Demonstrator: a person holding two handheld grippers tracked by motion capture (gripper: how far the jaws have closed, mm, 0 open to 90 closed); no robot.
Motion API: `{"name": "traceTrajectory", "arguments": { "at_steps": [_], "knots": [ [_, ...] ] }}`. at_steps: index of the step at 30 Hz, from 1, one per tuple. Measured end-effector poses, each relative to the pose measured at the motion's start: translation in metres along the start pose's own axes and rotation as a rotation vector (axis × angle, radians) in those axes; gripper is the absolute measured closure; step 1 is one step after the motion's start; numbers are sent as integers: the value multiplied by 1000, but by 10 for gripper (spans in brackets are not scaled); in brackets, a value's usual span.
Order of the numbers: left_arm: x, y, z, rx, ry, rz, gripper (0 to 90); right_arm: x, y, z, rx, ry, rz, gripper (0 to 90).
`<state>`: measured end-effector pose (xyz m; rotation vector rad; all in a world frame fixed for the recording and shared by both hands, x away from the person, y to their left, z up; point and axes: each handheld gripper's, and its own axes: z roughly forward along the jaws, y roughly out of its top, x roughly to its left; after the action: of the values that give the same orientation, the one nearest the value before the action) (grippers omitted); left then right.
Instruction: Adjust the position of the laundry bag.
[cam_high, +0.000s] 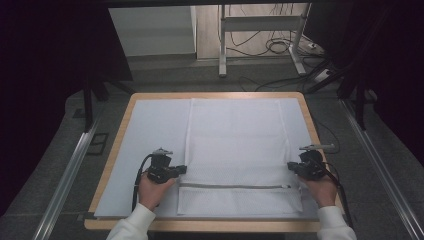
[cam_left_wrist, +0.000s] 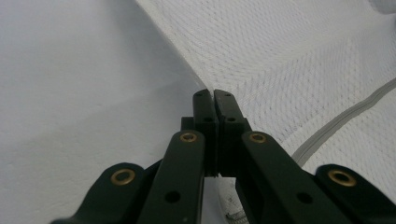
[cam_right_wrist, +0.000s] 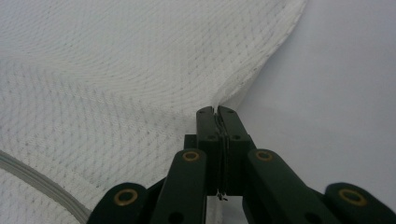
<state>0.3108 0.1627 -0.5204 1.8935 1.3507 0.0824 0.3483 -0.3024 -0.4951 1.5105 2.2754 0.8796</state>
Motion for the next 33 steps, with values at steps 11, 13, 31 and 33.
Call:
{"name": "traceTrajectory", "arguments": {
  "at_steps": [11,13,31,33],
  "knots": [
    [10,-6,-12,-12,18,-21,894,16,3,7,0,-4,-15,877],
    [11,-7,-14,-13,27,-17,894,17,4,7,1,-1,-15,876],
    [30,-10,-28,-28,33,-53,893,37,8,16,-7,33,-65,876],
    [32,-11,-30,-31,33,-59,893,38,8,18,-8,42,-59,876]
  ]
}}
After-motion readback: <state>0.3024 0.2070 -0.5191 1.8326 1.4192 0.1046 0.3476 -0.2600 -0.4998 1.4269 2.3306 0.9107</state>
